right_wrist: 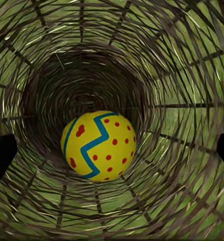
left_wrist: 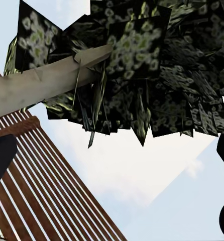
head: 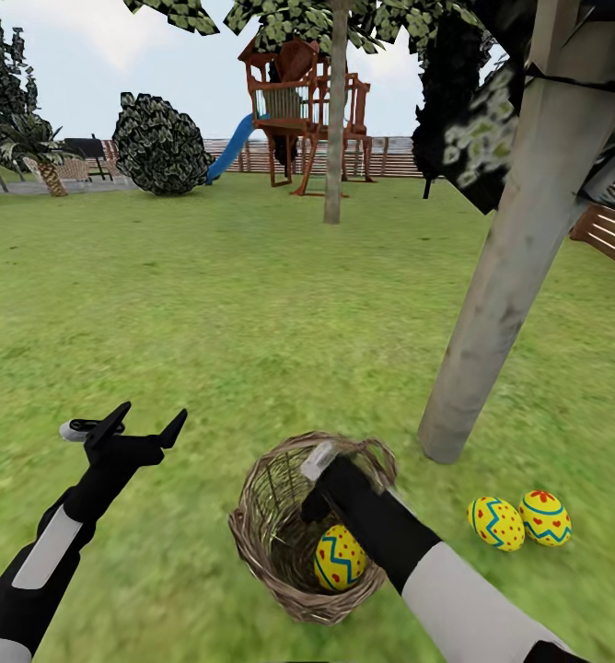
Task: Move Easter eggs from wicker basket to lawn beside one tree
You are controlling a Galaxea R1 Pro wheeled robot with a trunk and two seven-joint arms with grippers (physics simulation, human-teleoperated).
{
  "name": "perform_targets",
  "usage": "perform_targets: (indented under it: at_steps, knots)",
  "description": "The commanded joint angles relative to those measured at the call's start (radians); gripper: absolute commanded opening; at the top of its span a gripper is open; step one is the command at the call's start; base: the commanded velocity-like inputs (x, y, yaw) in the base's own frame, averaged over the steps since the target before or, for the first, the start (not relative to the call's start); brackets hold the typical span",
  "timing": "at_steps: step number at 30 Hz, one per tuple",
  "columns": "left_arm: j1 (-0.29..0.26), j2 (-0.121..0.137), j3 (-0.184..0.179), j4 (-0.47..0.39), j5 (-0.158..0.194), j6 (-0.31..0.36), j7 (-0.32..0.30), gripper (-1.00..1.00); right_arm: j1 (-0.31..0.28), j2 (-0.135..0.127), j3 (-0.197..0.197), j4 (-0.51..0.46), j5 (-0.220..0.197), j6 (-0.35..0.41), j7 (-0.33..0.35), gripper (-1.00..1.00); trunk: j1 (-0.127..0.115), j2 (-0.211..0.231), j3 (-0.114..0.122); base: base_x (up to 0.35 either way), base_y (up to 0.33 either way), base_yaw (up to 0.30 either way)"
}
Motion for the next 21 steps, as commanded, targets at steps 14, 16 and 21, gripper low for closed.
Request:
perform_targets:
  at_steps: [14,16,21]
  knots:
    - [0.000,0.000,-0.004,-0.002,0.003,0.006,0.000,1.00,-0.039,-0.004,0.150,0.008,0.234,-0.070,0.342,1.00,0.000,0.000,-0.001,0.000,0.000,0.000]
    - [0.000,0.000,-0.005,-0.003,0.003,0.006,0.000,1.00,-0.042,-0.009,0.147,0.009,0.296,-0.098,0.408,1.00,0.000,0.000,-0.001,0.000,0.000,0.000]
    - [0.000,0.000,-0.005,-0.005,0.003,0.006,0.001,1.00,-0.053,-0.043,0.140,0.009,0.353,-0.156,0.518,1.00,0.000,0.000,-0.001,0.000,0.000,0.000]
